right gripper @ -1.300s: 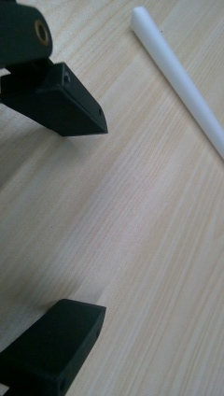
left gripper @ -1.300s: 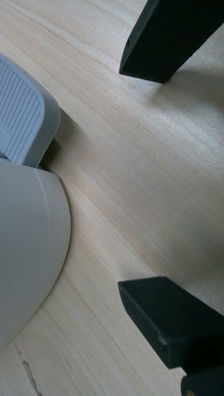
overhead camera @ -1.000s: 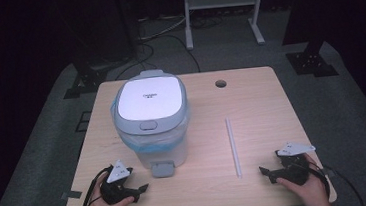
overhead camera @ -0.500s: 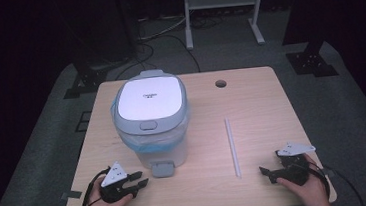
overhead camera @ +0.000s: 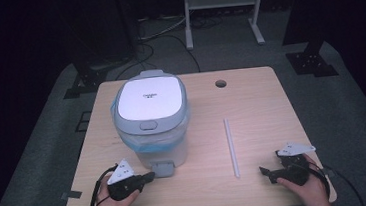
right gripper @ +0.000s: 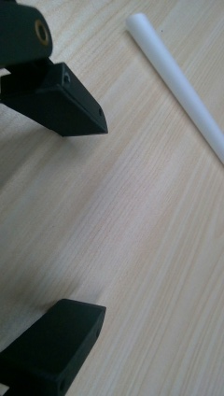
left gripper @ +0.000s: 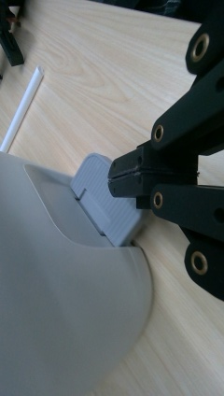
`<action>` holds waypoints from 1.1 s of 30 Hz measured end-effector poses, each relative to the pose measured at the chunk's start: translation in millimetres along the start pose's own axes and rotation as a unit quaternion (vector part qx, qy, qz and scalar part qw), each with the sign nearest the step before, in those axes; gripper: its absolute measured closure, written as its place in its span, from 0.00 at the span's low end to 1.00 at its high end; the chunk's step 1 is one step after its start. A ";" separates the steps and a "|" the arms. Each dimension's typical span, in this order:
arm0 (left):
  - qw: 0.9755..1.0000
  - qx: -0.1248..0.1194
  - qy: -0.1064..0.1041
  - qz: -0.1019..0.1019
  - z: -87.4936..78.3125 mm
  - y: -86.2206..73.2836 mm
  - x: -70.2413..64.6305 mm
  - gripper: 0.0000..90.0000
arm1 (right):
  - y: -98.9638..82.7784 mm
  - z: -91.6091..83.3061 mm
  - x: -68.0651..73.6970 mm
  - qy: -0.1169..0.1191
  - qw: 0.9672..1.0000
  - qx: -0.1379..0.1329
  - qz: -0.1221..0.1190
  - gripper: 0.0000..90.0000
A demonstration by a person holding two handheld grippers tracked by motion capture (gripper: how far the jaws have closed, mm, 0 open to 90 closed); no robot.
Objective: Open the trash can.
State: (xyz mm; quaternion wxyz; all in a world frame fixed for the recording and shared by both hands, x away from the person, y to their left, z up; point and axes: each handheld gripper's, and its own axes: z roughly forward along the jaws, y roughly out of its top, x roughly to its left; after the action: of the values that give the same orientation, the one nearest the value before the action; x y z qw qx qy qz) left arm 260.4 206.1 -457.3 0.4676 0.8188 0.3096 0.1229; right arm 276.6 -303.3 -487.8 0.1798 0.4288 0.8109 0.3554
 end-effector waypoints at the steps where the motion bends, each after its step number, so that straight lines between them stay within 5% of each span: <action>1: 1.000 -0.003 0.001 0.000 2.5 1.1 -1.0 1.00 | 0.0 0.0 0.0 0.000 1.000 0.000 0.000 0.11; 18: 1.000 -0.009 0.018 0.007 28.4 10.9 -0.8 1.00 | 0.0 0.0 0.0 0.000 1.000 0.000 0.000 0.11; 33: 1.000 -0.008 0.025 0.015 35.3 9.6 -0.8 0.99 | 0.0 -0.1 0.1 0.000 1.000 0.000 0.000 0.11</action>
State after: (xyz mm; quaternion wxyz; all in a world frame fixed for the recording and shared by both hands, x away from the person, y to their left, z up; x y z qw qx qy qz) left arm 280.9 177.7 -467.9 0.4640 0.8162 0.3084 0.1530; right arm 276.5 -303.3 -487.7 0.1799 0.4285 0.8111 0.3552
